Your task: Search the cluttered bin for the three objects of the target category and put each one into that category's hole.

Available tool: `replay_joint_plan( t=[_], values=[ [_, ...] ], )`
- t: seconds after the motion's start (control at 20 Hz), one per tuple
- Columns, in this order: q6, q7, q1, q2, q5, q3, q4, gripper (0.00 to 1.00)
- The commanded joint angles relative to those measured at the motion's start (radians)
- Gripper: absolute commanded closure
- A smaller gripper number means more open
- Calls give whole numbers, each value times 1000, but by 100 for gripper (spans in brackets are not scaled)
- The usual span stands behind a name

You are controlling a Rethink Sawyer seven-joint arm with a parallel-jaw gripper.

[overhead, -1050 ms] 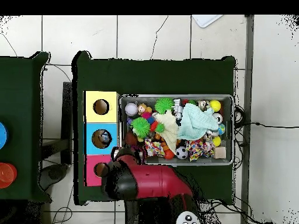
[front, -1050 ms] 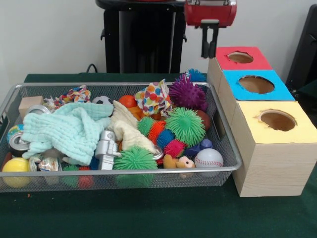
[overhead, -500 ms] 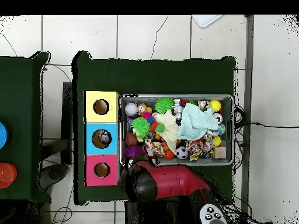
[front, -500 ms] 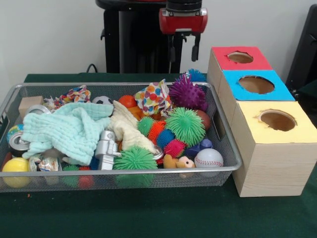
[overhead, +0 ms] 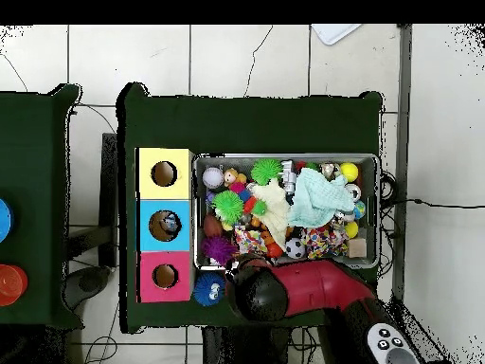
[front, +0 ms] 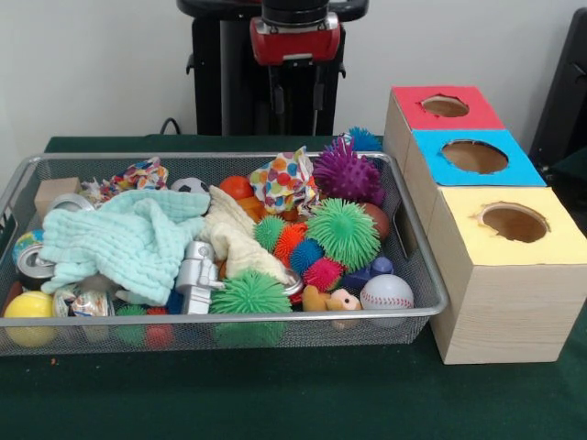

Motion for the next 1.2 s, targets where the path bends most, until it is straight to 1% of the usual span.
replay_joint_plan(
  t=[0.05,0.2,0.4,0.6,0.95,1.2],
  values=[
    [118,-383,-78,40,-72,190,-100,0],
    [128,-397,-118,73,-102,241,-118,0],
    [146,-420,-157,139,-146,279,-164,0],
    [197,-472,-184,180,-164,312,-231,0],
    [314,-555,-211,176,-157,365,-338,0],
    [386,-623,-244,187,-153,404,-388,0]
  ],
)
